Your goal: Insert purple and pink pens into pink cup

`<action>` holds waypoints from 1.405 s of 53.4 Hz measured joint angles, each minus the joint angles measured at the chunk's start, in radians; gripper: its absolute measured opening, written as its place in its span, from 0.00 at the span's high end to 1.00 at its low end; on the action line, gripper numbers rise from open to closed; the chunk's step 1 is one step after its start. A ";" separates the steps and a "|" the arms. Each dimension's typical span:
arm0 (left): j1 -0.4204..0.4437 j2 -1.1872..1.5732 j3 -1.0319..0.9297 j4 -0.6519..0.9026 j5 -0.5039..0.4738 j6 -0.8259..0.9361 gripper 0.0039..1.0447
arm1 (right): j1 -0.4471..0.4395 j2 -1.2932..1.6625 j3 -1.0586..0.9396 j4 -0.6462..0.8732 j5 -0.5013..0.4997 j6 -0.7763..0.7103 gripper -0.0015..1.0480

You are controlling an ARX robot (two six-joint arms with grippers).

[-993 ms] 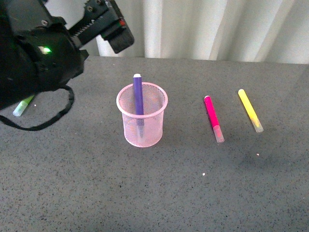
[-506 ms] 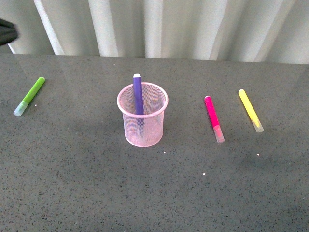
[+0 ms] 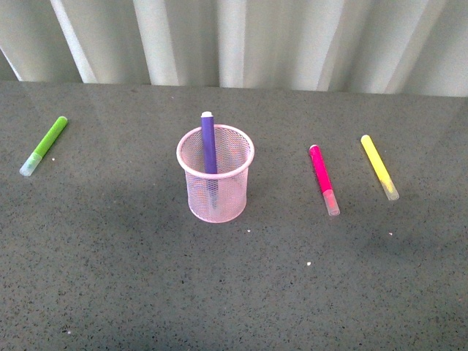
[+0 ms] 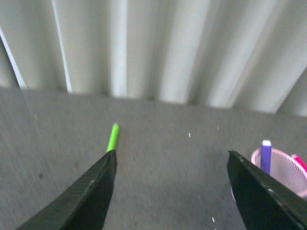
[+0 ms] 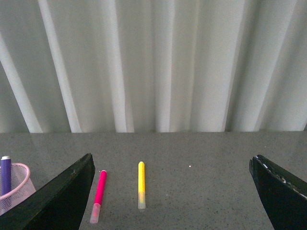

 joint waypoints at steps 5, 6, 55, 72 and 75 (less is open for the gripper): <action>-0.013 -0.042 -0.034 0.081 -0.033 0.025 0.47 | 0.000 0.000 0.000 0.000 0.000 0.000 0.07; -0.018 -0.055 -0.037 0.074 -0.039 0.028 0.50 | 0.000 0.000 0.000 0.000 0.000 0.000 0.07; -0.134 -0.561 -0.054 -0.397 -0.146 0.048 0.97 | 0.000 0.000 0.000 0.000 0.000 0.000 0.07; -0.134 -0.648 -0.054 -0.485 -0.146 0.048 0.97 | 0.000 0.000 0.000 0.000 0.000 0.000 0.07; -0.134 -0.666 -0.054 -0.503 -0.146 0.048 0.97 | 0.000 0.000 0.000 0.000 0.000 0.000 0.07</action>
